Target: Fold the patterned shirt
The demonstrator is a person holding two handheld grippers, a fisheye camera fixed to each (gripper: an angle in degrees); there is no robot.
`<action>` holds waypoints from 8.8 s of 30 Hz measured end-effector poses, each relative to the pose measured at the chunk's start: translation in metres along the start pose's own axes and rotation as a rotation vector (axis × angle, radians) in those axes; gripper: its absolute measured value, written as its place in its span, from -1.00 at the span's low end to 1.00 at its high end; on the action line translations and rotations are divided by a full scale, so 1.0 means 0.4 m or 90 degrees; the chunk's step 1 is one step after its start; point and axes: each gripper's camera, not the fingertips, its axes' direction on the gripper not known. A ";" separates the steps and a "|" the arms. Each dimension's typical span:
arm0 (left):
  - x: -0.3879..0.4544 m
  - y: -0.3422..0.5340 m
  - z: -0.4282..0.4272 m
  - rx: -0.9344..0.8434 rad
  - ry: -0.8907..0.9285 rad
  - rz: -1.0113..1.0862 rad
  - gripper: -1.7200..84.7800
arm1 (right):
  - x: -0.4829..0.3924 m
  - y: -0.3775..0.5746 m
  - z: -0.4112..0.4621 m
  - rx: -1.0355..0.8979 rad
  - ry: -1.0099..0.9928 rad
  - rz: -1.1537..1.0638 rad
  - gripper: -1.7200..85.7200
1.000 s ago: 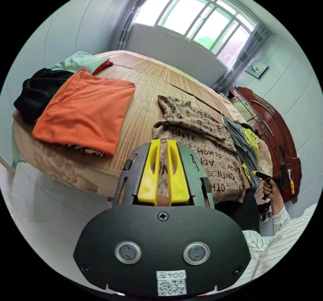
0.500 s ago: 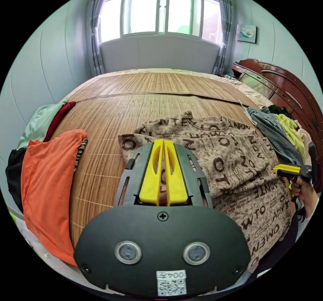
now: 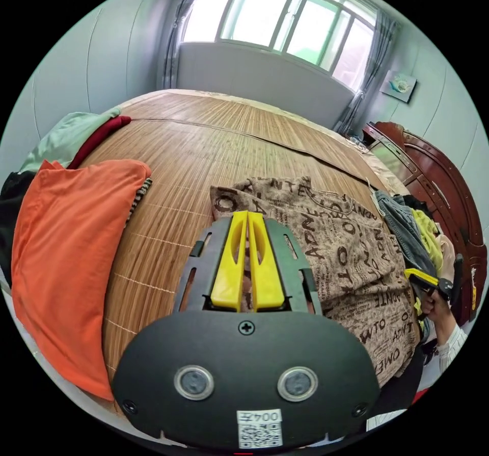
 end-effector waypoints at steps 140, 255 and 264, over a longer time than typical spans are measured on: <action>0.186 0.085 -0.182 -0.114 0.156 0.029 -0.93 | 0.160 0.755 0.377 -0.033 -0.347 0.196 -0.80; -0.583 0.161 -0.078 -0.012 0.655 -0.552 -0.77 | -0.242 0.353 0.605 -0.196 -0.463 -0.040 -0.97; -0.361 0.163 -0.127 -0.134 0.467 -0.301 -0.78 | -0.329 0.065 0.707 -0.306 -0.323 -0.059 -0.98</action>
